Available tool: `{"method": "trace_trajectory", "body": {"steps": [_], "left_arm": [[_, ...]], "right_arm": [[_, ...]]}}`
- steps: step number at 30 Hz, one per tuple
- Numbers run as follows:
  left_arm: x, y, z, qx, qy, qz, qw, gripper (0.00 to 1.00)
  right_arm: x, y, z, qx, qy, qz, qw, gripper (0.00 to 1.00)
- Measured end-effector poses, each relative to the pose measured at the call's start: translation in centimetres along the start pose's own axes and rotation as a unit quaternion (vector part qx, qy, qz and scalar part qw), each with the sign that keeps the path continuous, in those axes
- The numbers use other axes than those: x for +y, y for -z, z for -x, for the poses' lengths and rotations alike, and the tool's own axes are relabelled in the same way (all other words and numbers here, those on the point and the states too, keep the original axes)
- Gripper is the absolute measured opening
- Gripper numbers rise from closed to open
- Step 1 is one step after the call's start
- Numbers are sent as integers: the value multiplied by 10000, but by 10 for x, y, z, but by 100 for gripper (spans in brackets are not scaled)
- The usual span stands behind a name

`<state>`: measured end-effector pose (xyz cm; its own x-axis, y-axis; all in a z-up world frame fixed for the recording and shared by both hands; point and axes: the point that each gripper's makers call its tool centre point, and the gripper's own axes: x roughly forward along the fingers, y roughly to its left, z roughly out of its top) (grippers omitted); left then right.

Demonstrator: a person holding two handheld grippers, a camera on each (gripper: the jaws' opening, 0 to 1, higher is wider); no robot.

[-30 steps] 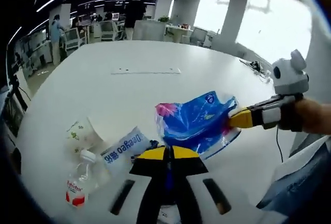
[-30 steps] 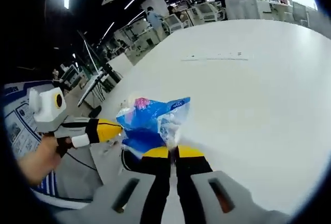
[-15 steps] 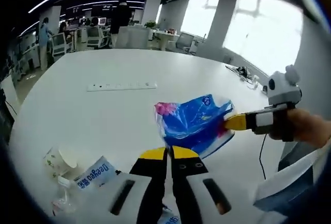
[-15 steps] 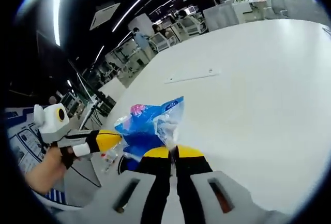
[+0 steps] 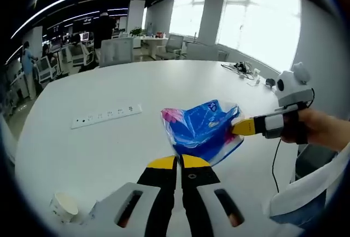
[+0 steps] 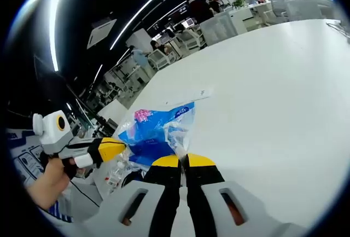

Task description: Arrange the tabletop items into an orderly group along one side of the table until the central work area is clear of visible clutter.

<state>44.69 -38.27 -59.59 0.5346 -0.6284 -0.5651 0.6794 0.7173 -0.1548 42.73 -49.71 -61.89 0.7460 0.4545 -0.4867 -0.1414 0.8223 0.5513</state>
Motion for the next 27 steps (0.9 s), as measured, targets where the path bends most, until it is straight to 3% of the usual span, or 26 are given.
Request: {"method": "trace_trajectory", "body": {"steps": [16,22,27], "left_arm": [[-8,-29,-16,-7,231,-324,9992,0],[-4,-19,-27,197,348,-254,9989,0],[0,-7,-37,384,395,-155,9984,0]], "right_arm": [[-11,-34,6,-314,108,70,9994,0],[-18,-32,-1,-203,165,212,9994,0],[-30,-17,-12,28,237,221,9995,0]]}}
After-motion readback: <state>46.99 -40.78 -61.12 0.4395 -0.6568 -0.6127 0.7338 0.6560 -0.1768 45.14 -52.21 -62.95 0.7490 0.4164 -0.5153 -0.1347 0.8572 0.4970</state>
